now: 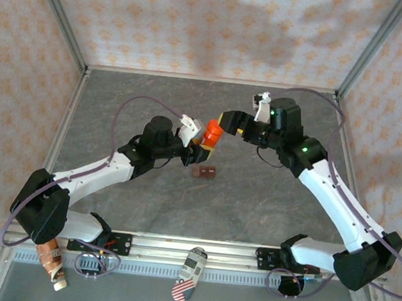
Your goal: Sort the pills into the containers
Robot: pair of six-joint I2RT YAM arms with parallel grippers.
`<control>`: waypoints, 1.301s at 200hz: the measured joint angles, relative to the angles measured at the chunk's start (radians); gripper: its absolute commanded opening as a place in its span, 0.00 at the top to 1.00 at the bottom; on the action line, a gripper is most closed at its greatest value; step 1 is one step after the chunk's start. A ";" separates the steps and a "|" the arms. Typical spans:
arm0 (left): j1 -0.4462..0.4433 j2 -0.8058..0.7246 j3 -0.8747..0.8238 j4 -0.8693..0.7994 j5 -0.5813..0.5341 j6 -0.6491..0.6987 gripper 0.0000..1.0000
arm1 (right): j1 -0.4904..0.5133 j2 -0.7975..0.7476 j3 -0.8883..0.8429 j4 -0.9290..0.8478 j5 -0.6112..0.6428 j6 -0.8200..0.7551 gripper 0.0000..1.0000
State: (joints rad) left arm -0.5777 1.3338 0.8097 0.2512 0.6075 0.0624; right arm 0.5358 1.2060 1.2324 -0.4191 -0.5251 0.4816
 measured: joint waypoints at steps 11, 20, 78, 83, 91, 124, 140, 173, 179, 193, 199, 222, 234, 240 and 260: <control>0.000 0.000 0.000 -0.002 -0.014 0.011 1.00 | 0.035 0.004 0.000 -0.007 0.061 0.021 0.16; 0.000 0.000 0.000 -0.002 -0.019 0.019 1.00 | 0.054 0.010 0.000 -0.011 0.098 0.032 0.16; 0.000 0.000 0.000 -0.013 -0.021 0.042 1.00 | 0.088 0.086 0.001 -0.018 0.195 0.042 0.17; 0.000 0.000 -0.001 -0.018 -0.021 0.042 1.00 | 0.091 0.089 0.002 -0.018 0.197 0.042 0.17; 0.000 0.000 -0.001 -0.025 -0.021 0.042 1.00 | 0.095 0.096 0.005 -0.017 0.198 0.042 0.17; 0.000 0.000 -0.001 -0.026 -0.021 0.044 1.00 | 0.103 0.117 0.020 -0.008 0.205 0.042 0.18; 0.000 0.000 -0.001 -0.026 -0.021 0.044 1.00 | 0.107 0.131 0.031 -0.006 0.204 0.042 0.19; 0.000 0.000 -0.001 -0.026 -0.017 0.044 1.00 | 0.114 0.164 0.042 -0.005 0.203 0.042 0.22; 0.000 0.000 -0.001 -0.026 -0.017 0.044 1.00 | 0.116 0.168 0.042 -0.006 0.203 0.042 0.23; 0.000 0.000 -0.001 -0.026 -0.017 0.044 1.00 | 0.121 0.174 0.043 -0.006 0.198 0.040 0.28; 0.000 0.000 -0.001 -0.026 -0.017 0.044 1.00 | 0.124 0.175 0.043 -0.006 0.196 0.039 0.31; 0.000 0.000 -0.001 -0.027 -0.015 0.044 1.00 | 0.127 0.176 0.044 0.000 0.185 0.039 0.48; 0.000 0.000 -0.001 -0.030 -0.014 0.044 1.00 | 0.127 0.176 0.045 0.002 0.185 0.024 0.52; 0.000 0.000 -0.001 -0.031 -0.014 0.044 1.00 | 0.127 0.176 0.045 0.002 0.185 0.019 0.54; 0.000 0.000 -0.002 -0.032 -0.010 0.043 1.00 | 0.127 0.173 0.045 0.002 0.185 -0.003 0.58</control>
State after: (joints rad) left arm -0.5777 1.3342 0.8082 0.2192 0.5976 0.1051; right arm 0.6632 1.3788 1.2774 -0.4171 -0.3401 0.4782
